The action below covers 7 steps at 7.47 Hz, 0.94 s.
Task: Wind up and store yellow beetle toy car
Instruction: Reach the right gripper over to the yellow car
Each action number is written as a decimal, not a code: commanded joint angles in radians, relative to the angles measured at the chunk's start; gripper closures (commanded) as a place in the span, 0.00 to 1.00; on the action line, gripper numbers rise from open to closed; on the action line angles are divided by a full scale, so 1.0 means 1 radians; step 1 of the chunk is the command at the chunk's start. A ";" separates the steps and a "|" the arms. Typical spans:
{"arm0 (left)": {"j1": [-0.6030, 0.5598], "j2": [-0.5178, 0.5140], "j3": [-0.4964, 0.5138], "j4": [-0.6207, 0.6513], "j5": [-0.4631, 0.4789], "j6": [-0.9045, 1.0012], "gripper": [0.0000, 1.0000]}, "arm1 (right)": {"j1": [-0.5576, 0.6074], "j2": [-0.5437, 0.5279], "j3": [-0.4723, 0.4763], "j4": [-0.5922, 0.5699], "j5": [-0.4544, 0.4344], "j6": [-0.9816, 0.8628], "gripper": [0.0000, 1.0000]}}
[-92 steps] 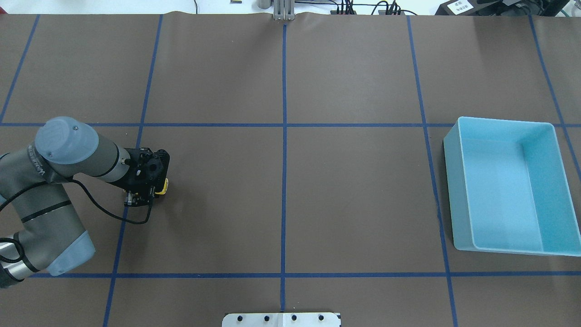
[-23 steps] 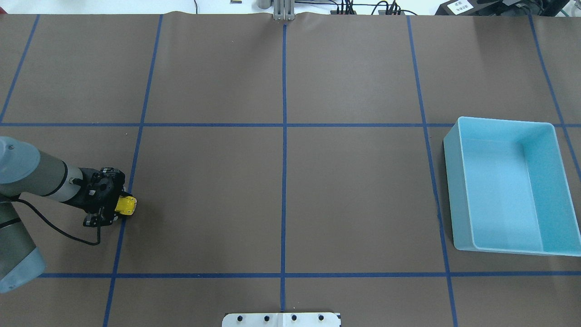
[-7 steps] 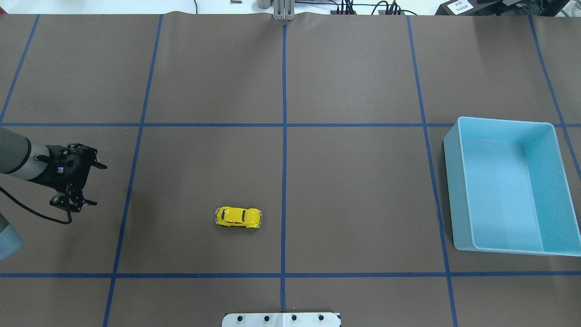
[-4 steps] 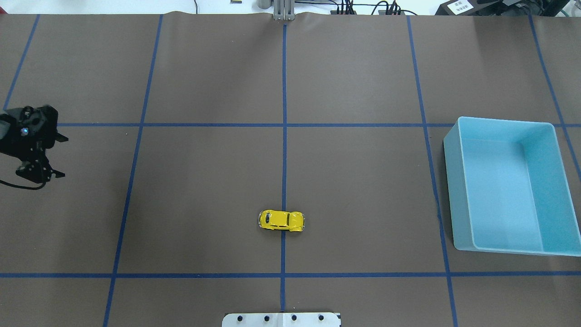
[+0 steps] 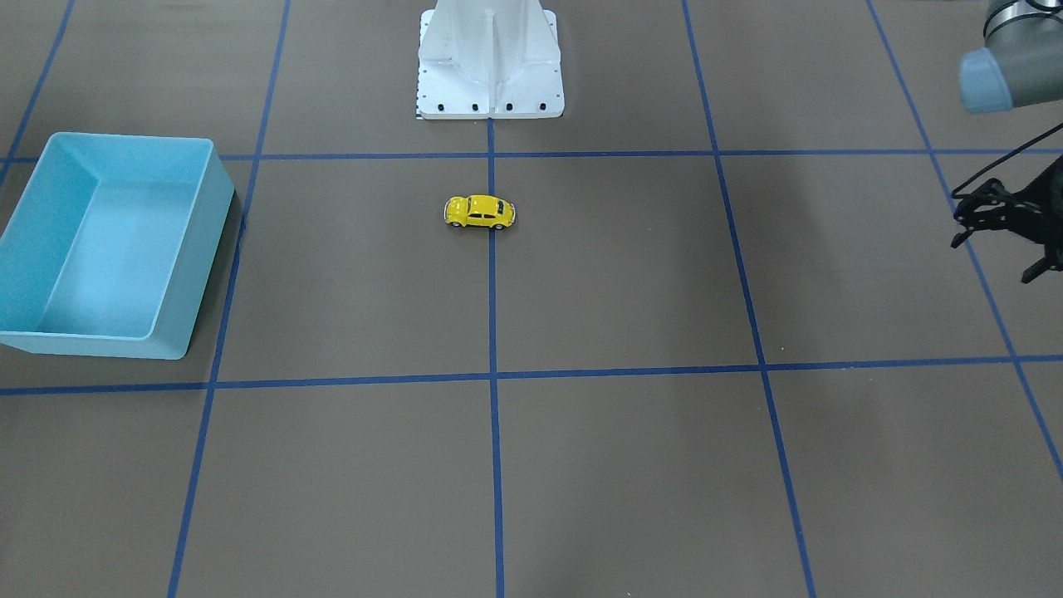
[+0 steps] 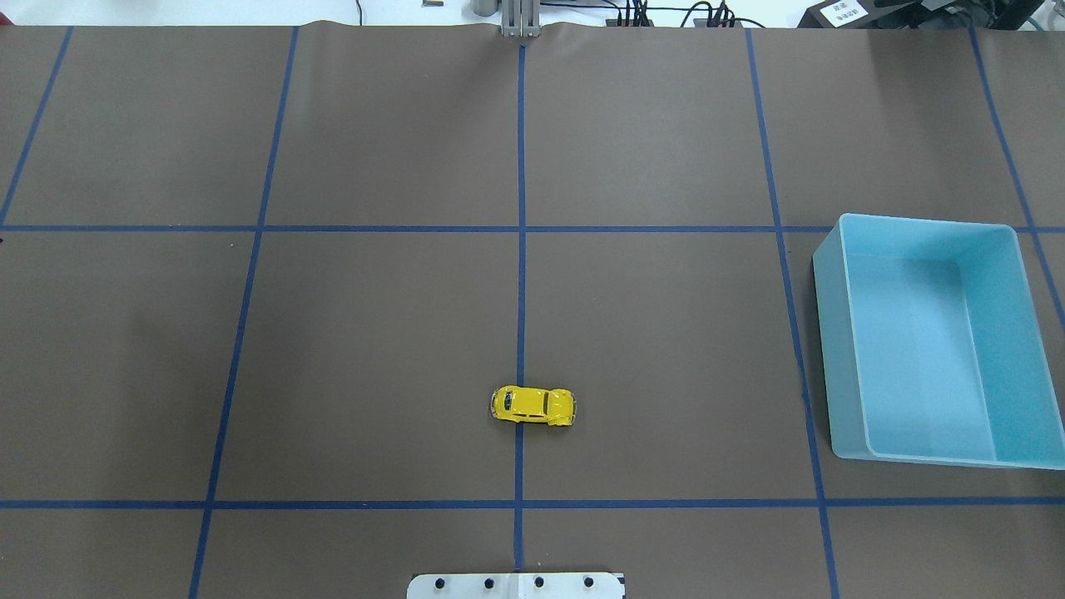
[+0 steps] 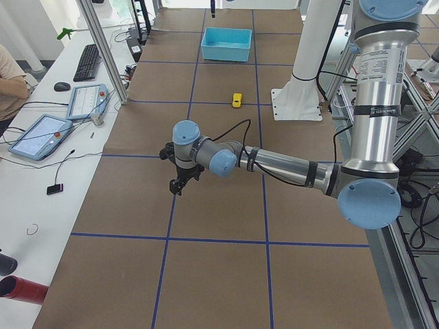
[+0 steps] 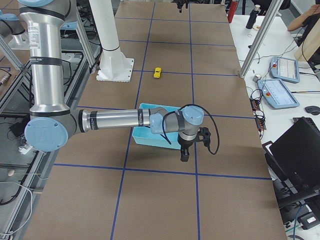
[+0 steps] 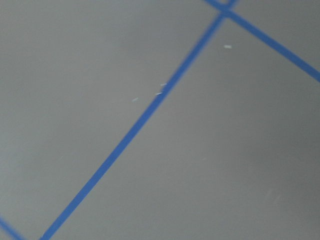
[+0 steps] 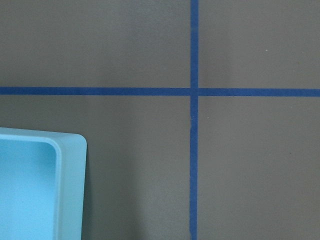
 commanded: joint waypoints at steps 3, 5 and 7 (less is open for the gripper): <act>-0.215 0.039 0.031 0.147 -0.150 -0.048 0.00 | -0.141 0.131 0.063 0.188 -0.001 -0.007 0.00; -0.266 0.083 0.045 0.142 -0.152 -0.046 0.00 | -0.256 0.221 0.144 0.197 -0.005 -0.006 0.00; -0.288 0.090 0.061 0.139 -0.150 -0.048 0.00 | -0.330 0.264 0.253 0.201 -0.005 0.001 0.00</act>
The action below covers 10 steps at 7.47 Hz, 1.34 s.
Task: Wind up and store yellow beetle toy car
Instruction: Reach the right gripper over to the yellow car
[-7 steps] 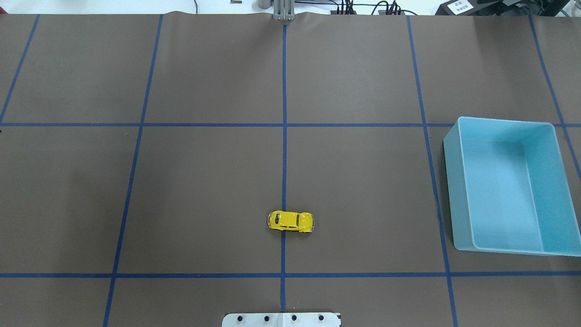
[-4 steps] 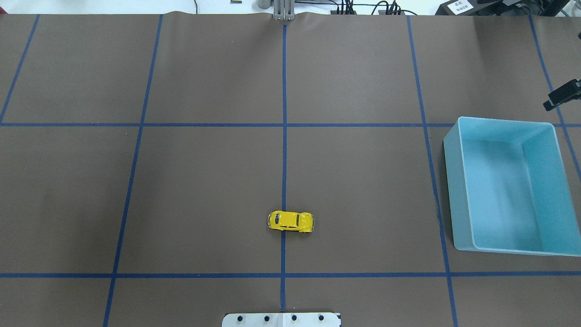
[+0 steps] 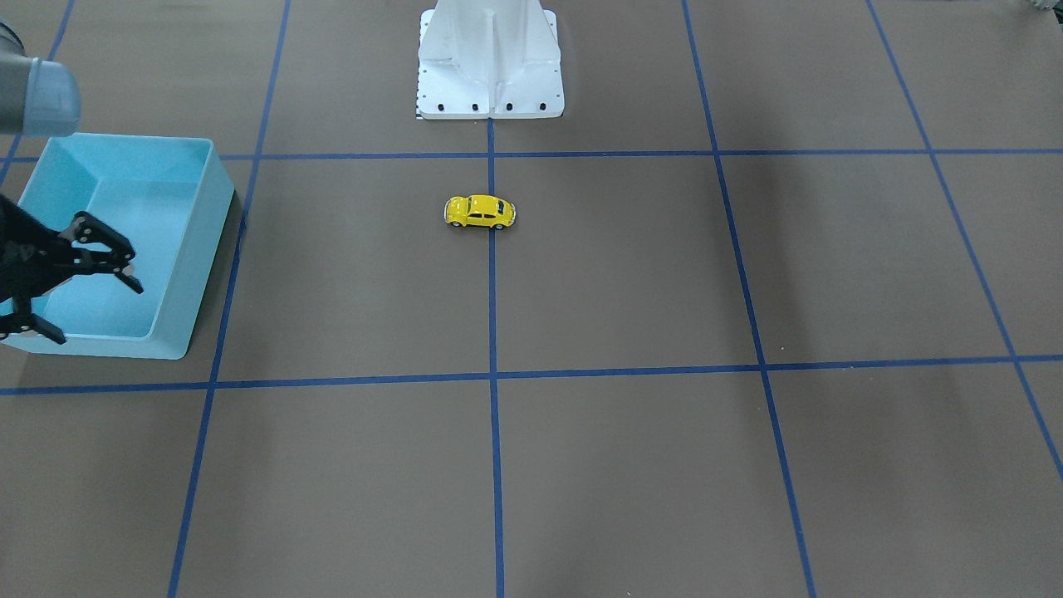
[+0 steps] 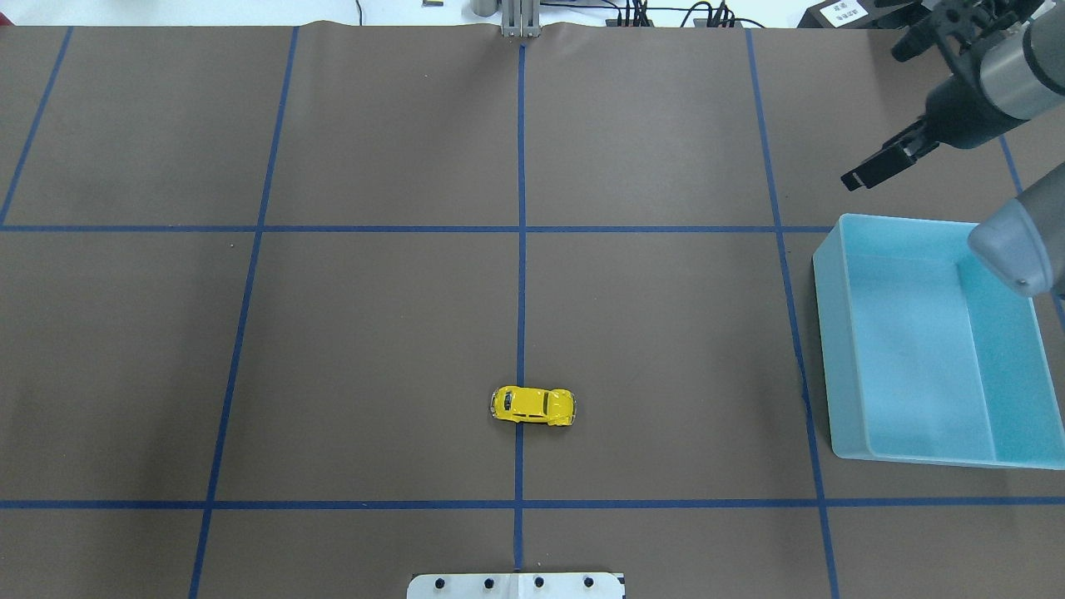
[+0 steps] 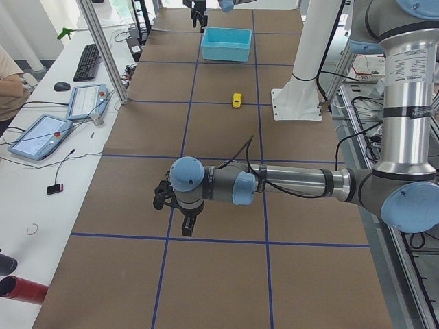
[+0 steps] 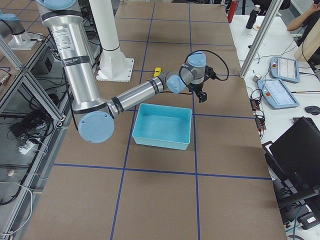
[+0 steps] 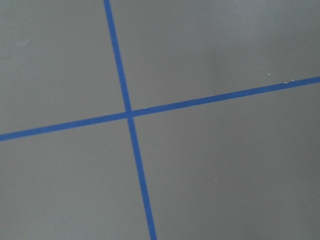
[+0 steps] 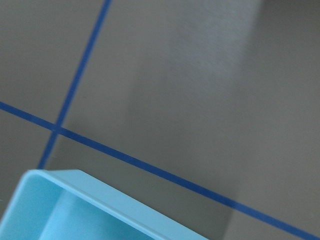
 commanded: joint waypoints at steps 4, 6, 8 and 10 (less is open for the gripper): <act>-0.035 0.022 0.030 -0.003 0.009 0.000 0.00 | -0.323 0.052 0.110 0.207 -0.158 0.003 0.00; -0.037 0.024 0.031 -0.005 0.009 0.000 0.00 | -0.489 0.113 0.110 0.207 -0.284 -0.002 0.00; -0.054 0.024 0.039 -0.005 0.009 0.000 0.00 | -0.634 0.120 0.134 0.212 -0.410 -0.006 0.00; -0.055 0.024 0.042 -0.005 0.009 0.000 0.00 | -0.760 0.114 0.128 0.213 -0.543 -0.006 0.00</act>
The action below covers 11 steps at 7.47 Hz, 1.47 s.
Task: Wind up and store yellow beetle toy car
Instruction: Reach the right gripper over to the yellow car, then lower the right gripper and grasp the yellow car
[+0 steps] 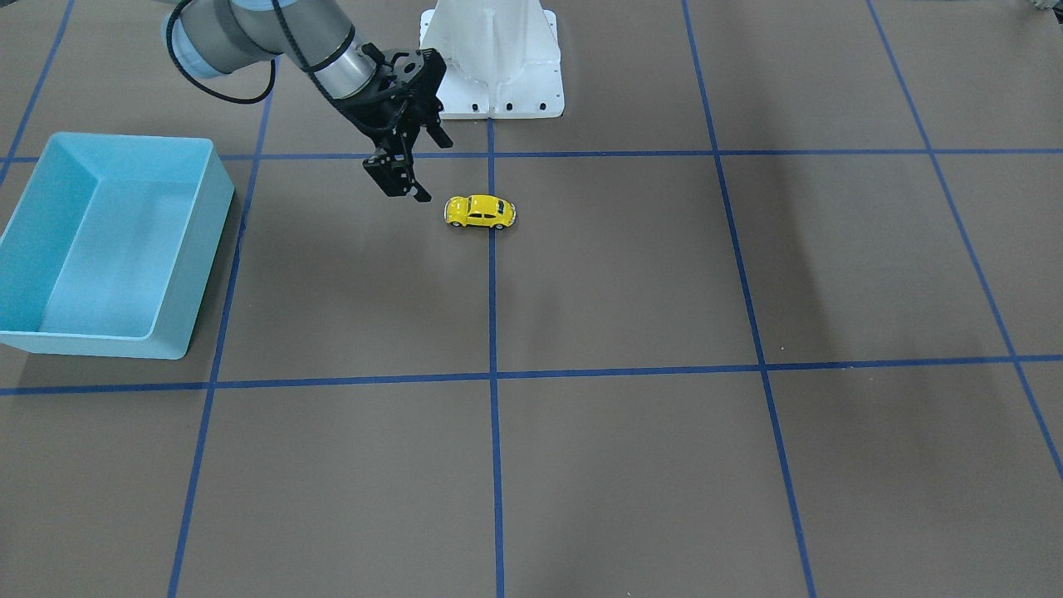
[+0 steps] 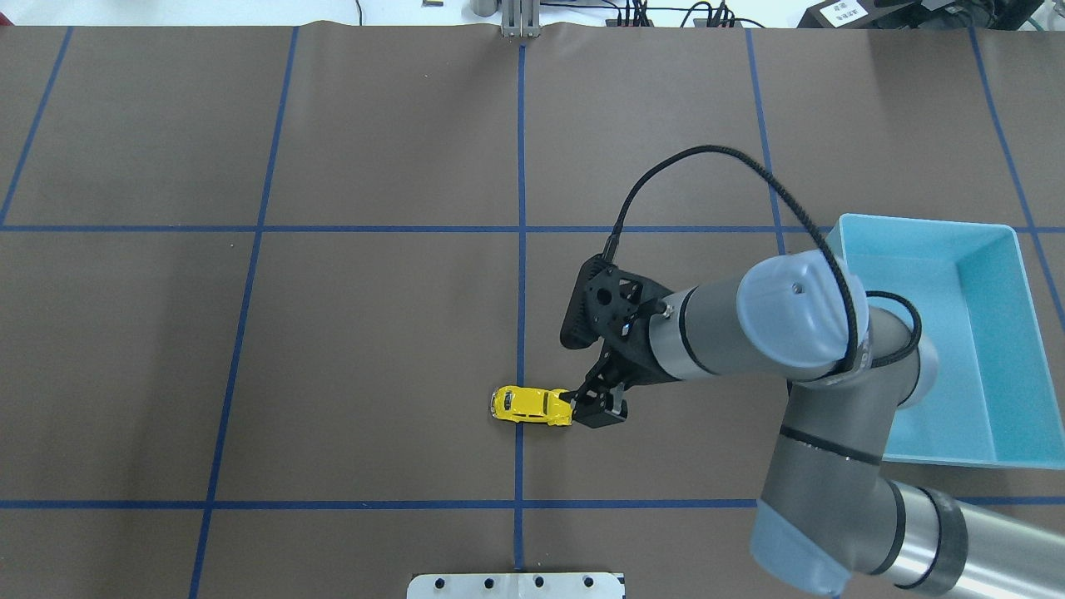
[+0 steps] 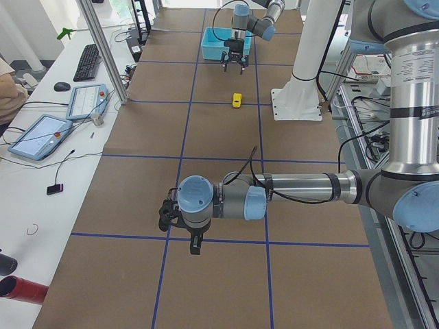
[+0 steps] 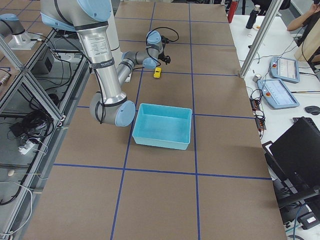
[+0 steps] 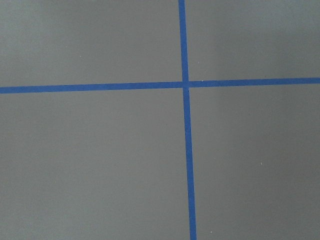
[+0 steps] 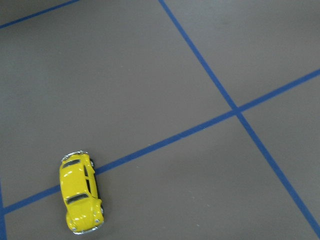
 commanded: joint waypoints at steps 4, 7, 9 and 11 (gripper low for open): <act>-0.002 0.005 0.003 0.000 0.000 0.001 0.00 | -0.093 0.012 -0.038 0.002 -0.144 -0.001 0.00; -0.002 0.006 0.003 0.000 0.000 0.002 0.00 | -0.093 0.068 -0.161 0.061 -0.152 -0.001 0.00; -0.002 0.006 0.003 0.000 0.000 0.001 0.00 | -0.093 0.065 -0.167 0.063 -0.153 -0.018 0.00; -0.002 0.006 0.002 0.000 0.000 0.001 0.00 | -0.088 0.068 -0.223 0.130 -0.165 -0.019 0.00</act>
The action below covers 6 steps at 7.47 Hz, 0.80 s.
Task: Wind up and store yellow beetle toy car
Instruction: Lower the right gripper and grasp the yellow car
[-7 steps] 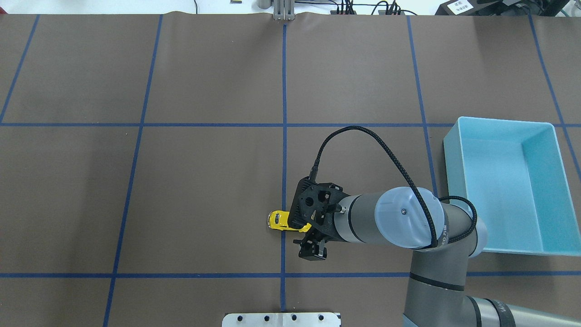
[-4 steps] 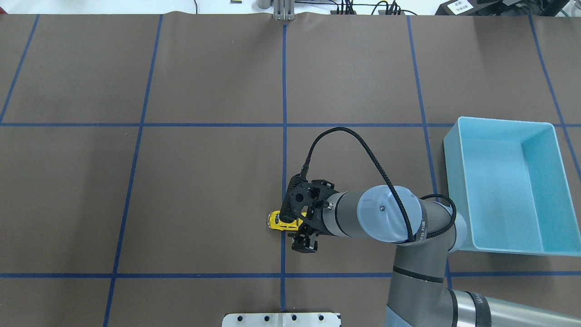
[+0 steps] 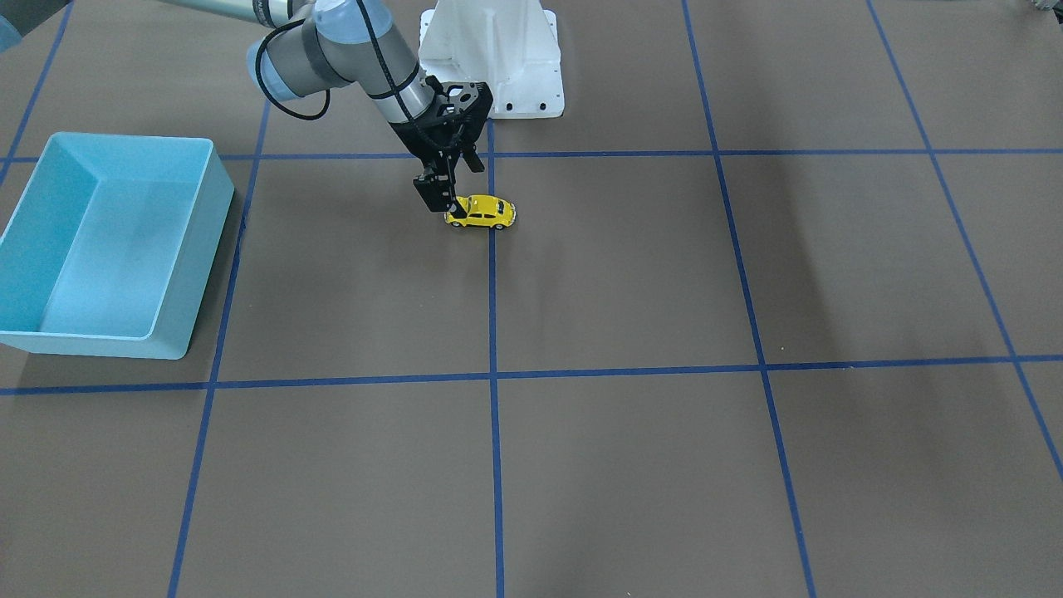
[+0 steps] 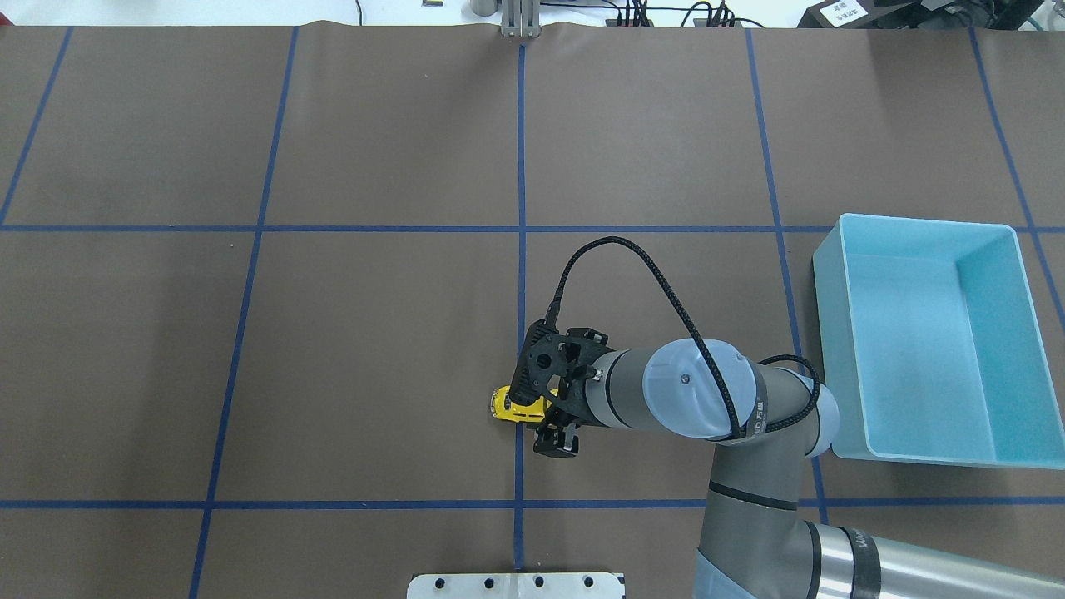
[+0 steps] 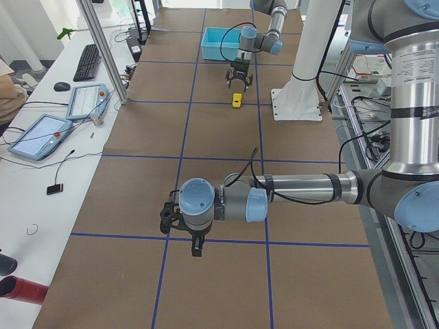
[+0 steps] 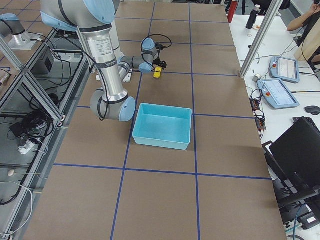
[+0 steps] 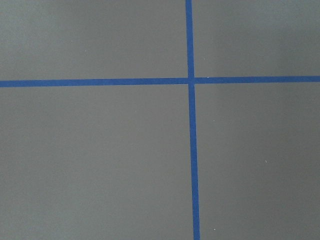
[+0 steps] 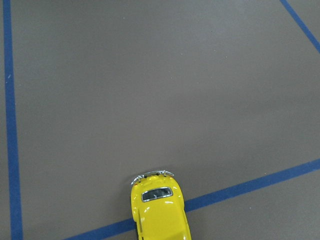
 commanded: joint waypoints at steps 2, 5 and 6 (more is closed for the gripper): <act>0.002 0.000 -0.001 0.000 0.000 -0.001 0.00 | 0.003 0.023 -0.079 0.080 -0.018 -0.004 0.00; 0.002 0.000 -0.001 0.000 0.000 -0.001 0.00 | -0.002 0.043 -0.101 0.079 -0.023 -0.003 0.00; 0.002 0.000 -0.001 0.000 0.000 -0.001 0.00 | -0.008 0.043 -0.109 0.079 -0.030 -0.001 0.00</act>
